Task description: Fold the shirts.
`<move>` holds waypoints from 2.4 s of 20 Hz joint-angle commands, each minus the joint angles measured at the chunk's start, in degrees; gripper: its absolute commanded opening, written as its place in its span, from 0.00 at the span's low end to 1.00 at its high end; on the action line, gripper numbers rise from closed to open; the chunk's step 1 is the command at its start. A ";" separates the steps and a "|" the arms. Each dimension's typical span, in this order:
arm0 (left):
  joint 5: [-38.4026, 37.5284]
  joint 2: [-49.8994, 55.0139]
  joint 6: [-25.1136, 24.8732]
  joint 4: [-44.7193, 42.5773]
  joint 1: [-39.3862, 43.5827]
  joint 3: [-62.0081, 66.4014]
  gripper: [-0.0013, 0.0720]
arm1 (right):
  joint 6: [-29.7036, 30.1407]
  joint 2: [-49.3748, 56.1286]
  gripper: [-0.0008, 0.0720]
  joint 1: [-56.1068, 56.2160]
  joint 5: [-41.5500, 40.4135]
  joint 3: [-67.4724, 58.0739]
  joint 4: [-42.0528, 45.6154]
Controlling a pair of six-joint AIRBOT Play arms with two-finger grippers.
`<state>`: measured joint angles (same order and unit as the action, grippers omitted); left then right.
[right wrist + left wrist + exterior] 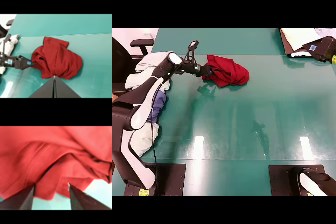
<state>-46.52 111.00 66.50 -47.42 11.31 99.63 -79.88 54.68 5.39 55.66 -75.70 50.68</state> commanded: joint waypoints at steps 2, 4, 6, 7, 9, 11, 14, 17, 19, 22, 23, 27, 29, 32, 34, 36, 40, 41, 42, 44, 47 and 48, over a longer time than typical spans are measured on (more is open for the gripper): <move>1.70 0.24 -1.44 0.90 0.61 0.02 0.16 | -0.02 -0.02 0.03 0.00 0.09 0.02 -0.04; 0.07 -0.57 -1.18 1.51 -0.66 0.85 0.05 | -0.02 -0.04 0.03 0.00 -0.17 0.02 -0.09; -4.63 -2.29 -0.50 1.57 -1.90 4.96 0.05 | 0.00 -0.09 0.03 0.00 -0.20 -0.04 -0.15; -6.40 -4.44 -0.50 1.40 -2.60 7.26 0.05 | 0.00 -0.42 0.03 0.00 -0.20 -0.04 -0.13; -8.17 -11.13 -0.52 0.68 -3.52 9.84 0.05 | 0.00 -1.97 0.03 0.00 -0.55 -0.04 -0.07; -8.63 -20.94 -0.50 -2.80 -3.85 10.58 0.05 | 0.02 -4.50 0.03 -0.02 -2.69 -0.04 0.46; -10.82 -36.72 1.57 -8.11 -3.85 10.58 0.05 | 0.02 -8.52 0.03 -0.44 -5.11 -0.04 0.46; -16.17 -46.01 4.57 -8.13 -3.37 10.54 0.05 | 0.02 -11.08 0.03 -2.75 -3.54 -0.02 0.42; -20.00 -46.62 7.65 -8.37 -0.92 10.36 0.05 | 0.02 -11.89 0.03 -4.48 -2.89 -0.02 0.35; -19.85 -44.92 10.05 -8.35 7.39 4.57 0.05 | 0.02 -12.39 0.03 -5.57 -1.66 -0.04 0.00; -19.37 -43.69 10.19 -8.11 10.78 2.10 0.05 | 0.02 -12.35 0.03 -5.57 -1.18 -0.02 0.04; -14.69 -36.41 9.97 -7.58 24.30 -2.89 0.05 | 0.02 -12.39 0.03 -5.57 0.42 -0.02 0.04; -10.99 -34.42 9.51 -7.45 26.88 -2.80 0.11 | 0.02 -12.39 0.03 -5.57 0.46 -0.02 0.04; -14.34 -35.56 9.62 -8.70 23.50 -1.57 0.75 | 0.02 -12.39 0.03 -5.57 0.50 -0.02 0.07; -16.39 -37.64 9.77 -11.69 17.57 -1.31 0.76 | 0.02 -12.39 0.03 -5.57 0.66 -0.02 0.07; -17.49 -37.90 11.65 -15.93 9.84 -1.44 0.76 | 0.02 -12.35 0.03 -5.57 0.70 -0.02 0.07; -16.61 -37.90 13.31 -18.18 -3.98 -11.69 0.76 | 0.02 -12.07 0.03 -5.57 1.29 -0.02 -0.04; -15.15 -37.90 13.27 -18.14 -7.19 -16.02 0.76 | 0.02 -11.67 0.03 -5.57 1.79 -0.02 0.00; -13.11 -37.90 13.27 -17.94 -10.01 -20.57 0.76 | 0.02 -11.32 0.03 -5.57 2.40 0.02 0.04; -8.07 -37.66 12.98 -16.57 -13.84 -28.35 0.76 | 0.02 -10.23 0.03 -5.01 3.58 0.02 0.04; -6.93 -32.33 10.51 -16.11 -16.48 -30.71 0.76 | 0.02 -8.11 0.03 -3.17 3.74 0.02 0.07; -7.04 -30.67 8.79 -16.26 -16.72 -30.71 0.76 | 0.02 -7.78 0.03 -2.75 4.09 0.02 0.07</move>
<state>-55.29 76.84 78.37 -63.92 -2.39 72.23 -79.83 45.50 1.37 58.81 -75.70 50.74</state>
